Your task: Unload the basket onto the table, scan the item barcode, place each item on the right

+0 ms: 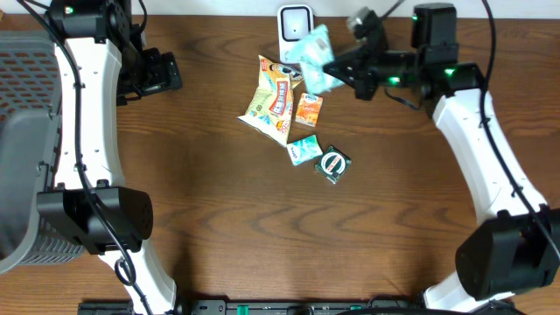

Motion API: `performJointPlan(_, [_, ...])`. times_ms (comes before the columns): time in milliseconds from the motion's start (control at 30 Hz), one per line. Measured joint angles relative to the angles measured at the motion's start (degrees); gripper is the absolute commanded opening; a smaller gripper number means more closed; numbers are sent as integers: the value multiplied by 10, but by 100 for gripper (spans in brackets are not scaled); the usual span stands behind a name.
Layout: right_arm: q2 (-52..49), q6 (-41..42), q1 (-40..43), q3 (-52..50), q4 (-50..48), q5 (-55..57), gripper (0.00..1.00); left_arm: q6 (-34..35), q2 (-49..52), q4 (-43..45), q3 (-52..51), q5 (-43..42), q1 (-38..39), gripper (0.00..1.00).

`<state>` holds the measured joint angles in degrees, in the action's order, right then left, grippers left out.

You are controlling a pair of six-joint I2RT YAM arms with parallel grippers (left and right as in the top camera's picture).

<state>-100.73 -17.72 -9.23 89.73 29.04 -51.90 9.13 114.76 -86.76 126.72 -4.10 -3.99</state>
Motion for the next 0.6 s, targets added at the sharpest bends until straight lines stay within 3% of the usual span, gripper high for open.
performJointPlan(167, [8,-9,-45,2,-70,36,1,0,0,0,0,0,0,98])
performJointPlan(400, [8,-14,-87,2,-73,179,1,0,0,0,0,0,0,98])
performJointPlan(600, [8,-24,-99,2,-72,224,1,0,0,0,0,0,0,98])
